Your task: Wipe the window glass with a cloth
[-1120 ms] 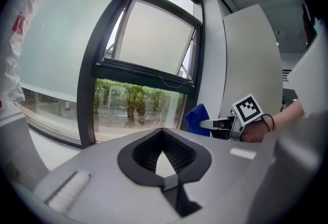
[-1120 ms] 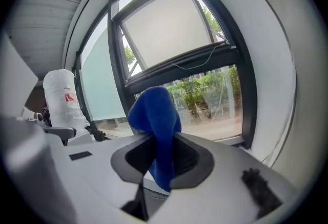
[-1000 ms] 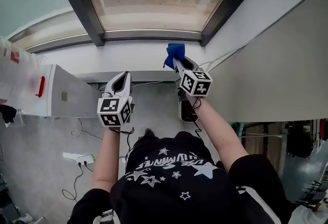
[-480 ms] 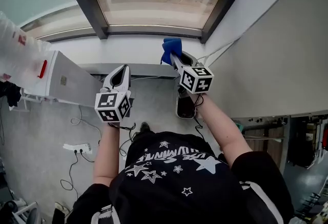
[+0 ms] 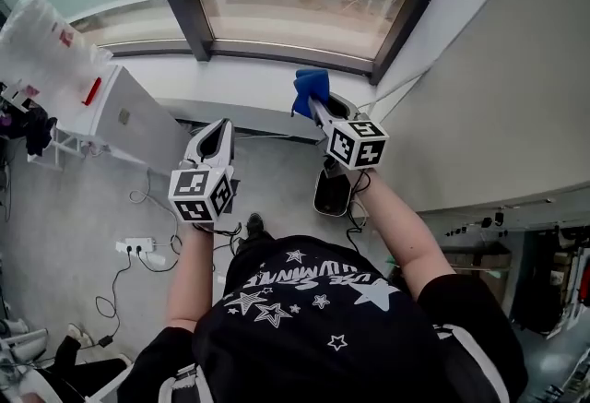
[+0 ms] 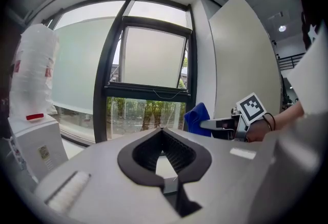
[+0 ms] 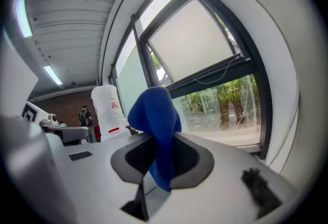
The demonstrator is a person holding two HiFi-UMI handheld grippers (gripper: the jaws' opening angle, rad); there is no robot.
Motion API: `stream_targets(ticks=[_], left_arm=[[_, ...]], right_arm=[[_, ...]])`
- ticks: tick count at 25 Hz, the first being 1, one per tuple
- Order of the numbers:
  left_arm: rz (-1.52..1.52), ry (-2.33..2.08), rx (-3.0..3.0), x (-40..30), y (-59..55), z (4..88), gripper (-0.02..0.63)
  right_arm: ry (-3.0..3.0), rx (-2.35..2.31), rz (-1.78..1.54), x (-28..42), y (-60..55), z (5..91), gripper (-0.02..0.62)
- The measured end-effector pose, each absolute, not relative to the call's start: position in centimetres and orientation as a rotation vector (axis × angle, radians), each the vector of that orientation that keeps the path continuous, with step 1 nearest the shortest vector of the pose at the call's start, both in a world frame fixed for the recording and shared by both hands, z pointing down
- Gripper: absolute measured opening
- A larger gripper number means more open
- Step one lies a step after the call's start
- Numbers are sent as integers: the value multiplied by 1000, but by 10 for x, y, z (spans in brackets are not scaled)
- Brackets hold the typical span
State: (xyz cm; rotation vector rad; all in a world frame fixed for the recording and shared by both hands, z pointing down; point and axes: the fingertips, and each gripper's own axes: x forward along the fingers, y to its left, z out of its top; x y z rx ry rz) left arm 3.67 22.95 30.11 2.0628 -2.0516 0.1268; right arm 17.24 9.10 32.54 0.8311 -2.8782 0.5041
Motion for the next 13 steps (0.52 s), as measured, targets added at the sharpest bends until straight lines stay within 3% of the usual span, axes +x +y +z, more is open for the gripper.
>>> stream_targets(ticks=[13], left_arm=[[97,-2082,2032,140,290,309,9]], right_arm=[[-2885,752,513,270,154,335,74]])
